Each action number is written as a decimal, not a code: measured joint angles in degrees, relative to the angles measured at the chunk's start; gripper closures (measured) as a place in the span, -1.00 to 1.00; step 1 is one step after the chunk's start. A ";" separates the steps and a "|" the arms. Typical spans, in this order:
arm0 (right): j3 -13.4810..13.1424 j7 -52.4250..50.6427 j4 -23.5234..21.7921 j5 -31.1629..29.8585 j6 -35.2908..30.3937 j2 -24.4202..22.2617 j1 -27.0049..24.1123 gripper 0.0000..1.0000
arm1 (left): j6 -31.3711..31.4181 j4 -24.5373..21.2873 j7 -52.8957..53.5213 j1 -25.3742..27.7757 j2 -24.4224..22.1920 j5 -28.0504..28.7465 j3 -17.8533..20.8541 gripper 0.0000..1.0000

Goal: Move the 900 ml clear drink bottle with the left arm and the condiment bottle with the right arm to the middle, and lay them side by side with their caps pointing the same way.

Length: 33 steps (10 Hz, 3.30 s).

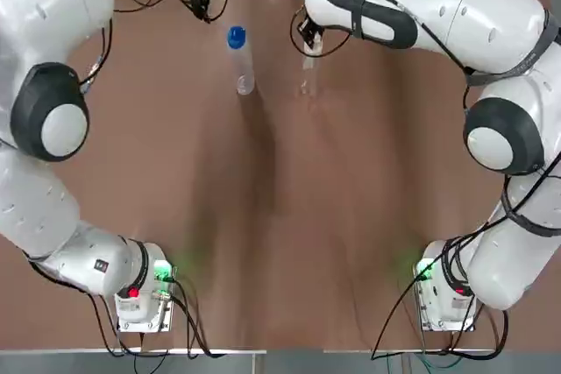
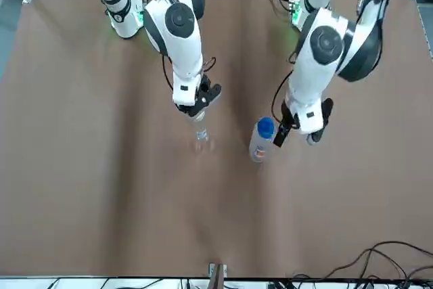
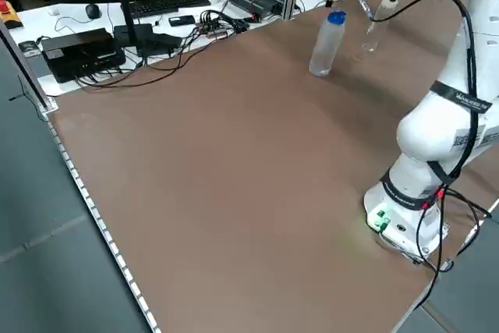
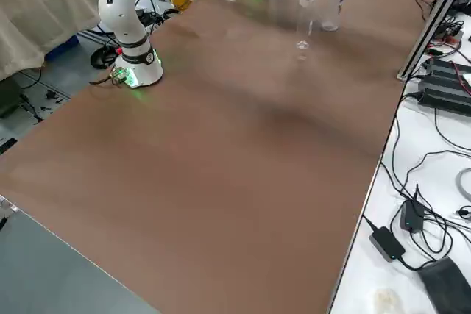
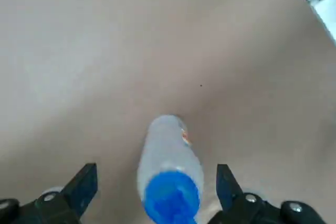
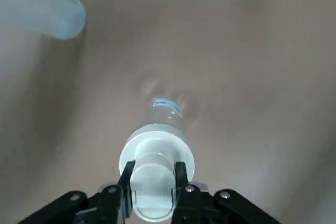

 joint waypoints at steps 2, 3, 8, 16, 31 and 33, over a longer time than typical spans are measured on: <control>0.11 6.85 -0.26 0.01 1.39 0.45 0.97 0.32 | -4.45 0.00 19.49 4.91 -4.85 0.06 -0.06 -1.00; 0.15 9.86 -0.49 0.02 1.65 1.20 1.84 0.32 | -5.32 -0.02 29.63 8.18 -6.90 0.02 -0.10 -1.00; -0.06 13.44 -0.40 0.00 2.23 3.49 2.73 0.32 | -10.90 -0.07 66.81 20.08 -14.23 -2.79 -0.11 -1.00; -0.61 13.44 7.22 -0.04 2.39 8.94 2.02 0.32 | -16.91 -0.03 70.30 22.26 -19.48 -2.99 -0.01 -1.00; -0.96 13.58 11.77 0.08 -4.41 6.05 -0.57 -0.97 | -16.87 7.90 70.29 12.42 -10.27 -3.82 9.96 -1.00; -1.13 13.52 11.79 0.07 -9.47 1.37 -5.64 -0.97 | -16.88 7.90 70.29 11.78 -9.83 -3.82 9.95 -1.00</control>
